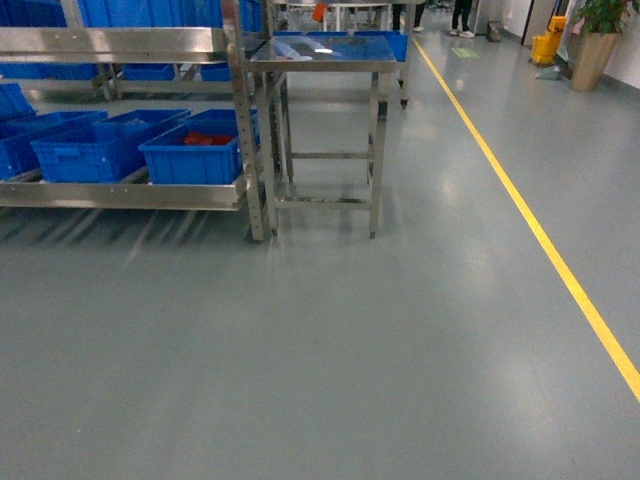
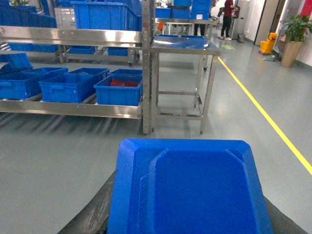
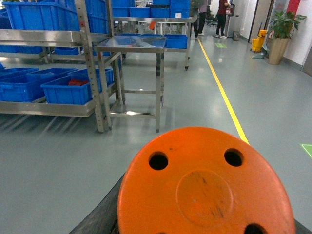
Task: Sort blue parts and orange caps into right shelf containers
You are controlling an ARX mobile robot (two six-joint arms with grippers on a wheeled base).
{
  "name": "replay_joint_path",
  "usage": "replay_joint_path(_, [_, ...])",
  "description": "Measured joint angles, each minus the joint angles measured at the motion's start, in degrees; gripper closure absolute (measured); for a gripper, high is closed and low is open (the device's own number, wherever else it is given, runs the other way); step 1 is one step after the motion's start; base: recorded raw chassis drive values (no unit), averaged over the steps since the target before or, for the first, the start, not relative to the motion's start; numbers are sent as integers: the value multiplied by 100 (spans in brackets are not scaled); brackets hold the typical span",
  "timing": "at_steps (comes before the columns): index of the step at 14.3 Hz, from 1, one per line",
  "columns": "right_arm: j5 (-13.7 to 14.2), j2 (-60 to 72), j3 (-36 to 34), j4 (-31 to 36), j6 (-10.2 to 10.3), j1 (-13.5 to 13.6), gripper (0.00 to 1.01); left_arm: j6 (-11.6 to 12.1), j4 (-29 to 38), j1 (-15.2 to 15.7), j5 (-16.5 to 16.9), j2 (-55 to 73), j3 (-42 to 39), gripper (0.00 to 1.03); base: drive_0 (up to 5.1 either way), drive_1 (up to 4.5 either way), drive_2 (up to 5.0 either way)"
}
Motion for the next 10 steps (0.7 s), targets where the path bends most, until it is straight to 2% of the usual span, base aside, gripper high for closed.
replay_joint_path(10, [-2,0,0,9,0,0,58,-2,-26,0,-13,0,0,61,4,423,-416])
